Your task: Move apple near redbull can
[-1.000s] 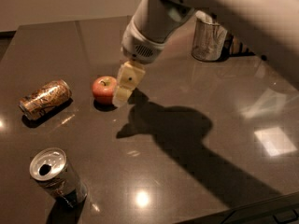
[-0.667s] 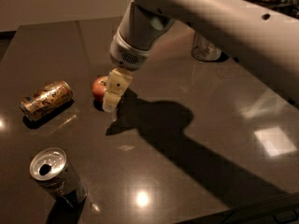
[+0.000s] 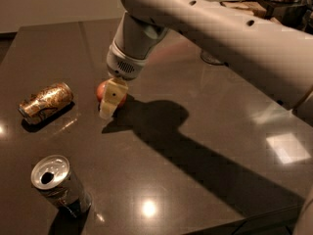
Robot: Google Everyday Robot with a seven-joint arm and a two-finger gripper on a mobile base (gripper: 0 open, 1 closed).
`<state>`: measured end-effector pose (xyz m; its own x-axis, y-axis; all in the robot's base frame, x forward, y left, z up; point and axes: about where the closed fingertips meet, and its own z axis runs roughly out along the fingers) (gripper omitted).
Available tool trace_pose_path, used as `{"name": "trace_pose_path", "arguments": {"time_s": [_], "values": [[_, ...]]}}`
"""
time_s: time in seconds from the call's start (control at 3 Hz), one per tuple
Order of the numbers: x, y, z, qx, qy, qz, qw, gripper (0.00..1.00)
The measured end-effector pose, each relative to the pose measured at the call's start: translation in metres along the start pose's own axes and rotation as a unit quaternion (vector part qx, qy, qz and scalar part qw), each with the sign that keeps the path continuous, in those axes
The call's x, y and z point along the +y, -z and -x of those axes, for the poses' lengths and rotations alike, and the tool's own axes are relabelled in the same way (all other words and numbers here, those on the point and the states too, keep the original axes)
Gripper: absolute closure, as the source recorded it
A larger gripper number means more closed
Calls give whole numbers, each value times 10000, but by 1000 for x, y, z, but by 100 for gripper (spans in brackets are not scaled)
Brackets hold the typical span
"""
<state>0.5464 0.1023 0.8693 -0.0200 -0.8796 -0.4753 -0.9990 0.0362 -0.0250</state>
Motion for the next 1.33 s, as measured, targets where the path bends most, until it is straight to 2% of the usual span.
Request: {"name": "trace_pose_path", "arguments": {"time_s": [0.33,0.67,1.0,1.33], "values": [[0,-7,2,21,-6,83,10000,41],[2,-1,-4,53,48,60,10000,72],[20,30,-12,-38,299,-11,9995,95],[59,52,-14,-200,712,110,9972,100]]}}
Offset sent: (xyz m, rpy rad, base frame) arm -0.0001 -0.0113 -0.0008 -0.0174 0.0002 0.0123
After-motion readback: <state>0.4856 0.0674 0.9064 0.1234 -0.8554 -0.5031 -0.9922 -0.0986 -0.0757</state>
